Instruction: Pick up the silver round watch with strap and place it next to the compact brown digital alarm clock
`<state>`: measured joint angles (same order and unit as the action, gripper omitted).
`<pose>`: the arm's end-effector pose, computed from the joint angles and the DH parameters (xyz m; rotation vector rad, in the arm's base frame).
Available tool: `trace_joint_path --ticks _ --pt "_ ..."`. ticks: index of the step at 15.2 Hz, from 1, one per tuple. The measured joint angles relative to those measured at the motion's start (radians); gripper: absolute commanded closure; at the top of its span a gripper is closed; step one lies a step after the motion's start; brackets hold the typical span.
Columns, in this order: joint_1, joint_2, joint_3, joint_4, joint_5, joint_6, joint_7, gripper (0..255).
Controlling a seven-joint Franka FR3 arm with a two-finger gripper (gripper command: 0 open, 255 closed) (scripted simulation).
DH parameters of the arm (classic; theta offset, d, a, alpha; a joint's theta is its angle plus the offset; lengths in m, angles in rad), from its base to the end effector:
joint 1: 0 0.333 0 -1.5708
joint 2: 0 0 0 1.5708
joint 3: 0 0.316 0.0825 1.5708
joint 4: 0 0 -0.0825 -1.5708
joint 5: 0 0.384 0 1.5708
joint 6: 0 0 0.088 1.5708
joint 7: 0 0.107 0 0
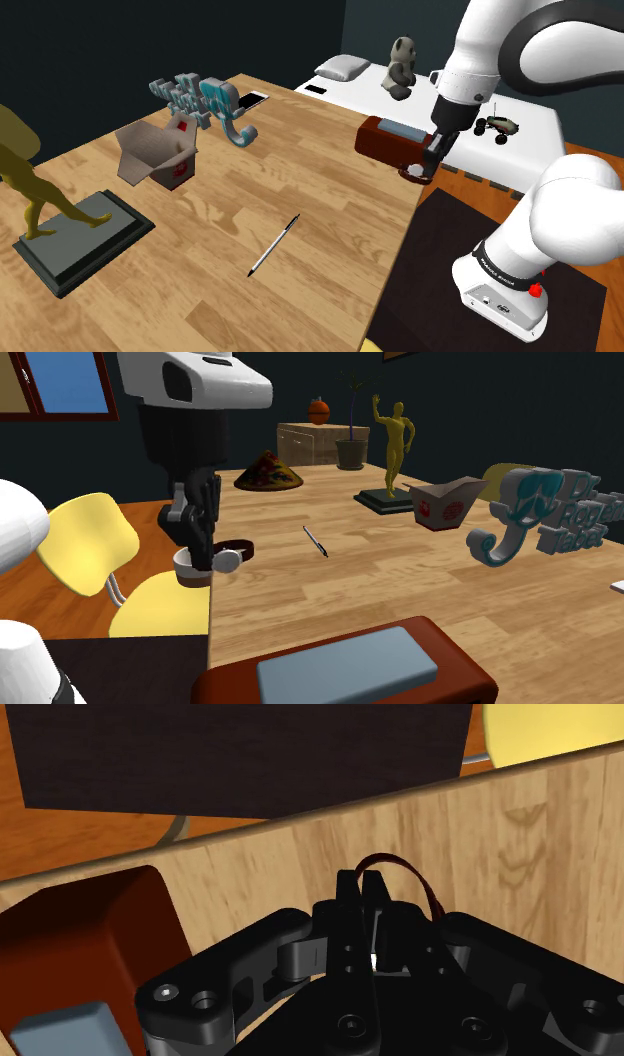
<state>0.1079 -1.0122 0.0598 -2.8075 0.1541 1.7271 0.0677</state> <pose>0.2441 0.0547 0.4526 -3.0456 -0.0623 0.1191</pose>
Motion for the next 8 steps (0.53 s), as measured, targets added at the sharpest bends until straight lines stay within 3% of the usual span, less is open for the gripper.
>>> trace_joint_path --ticks 8 --pt "0.004 0.008 0.008 -0.103 0.011 0.111 -0.011 255"
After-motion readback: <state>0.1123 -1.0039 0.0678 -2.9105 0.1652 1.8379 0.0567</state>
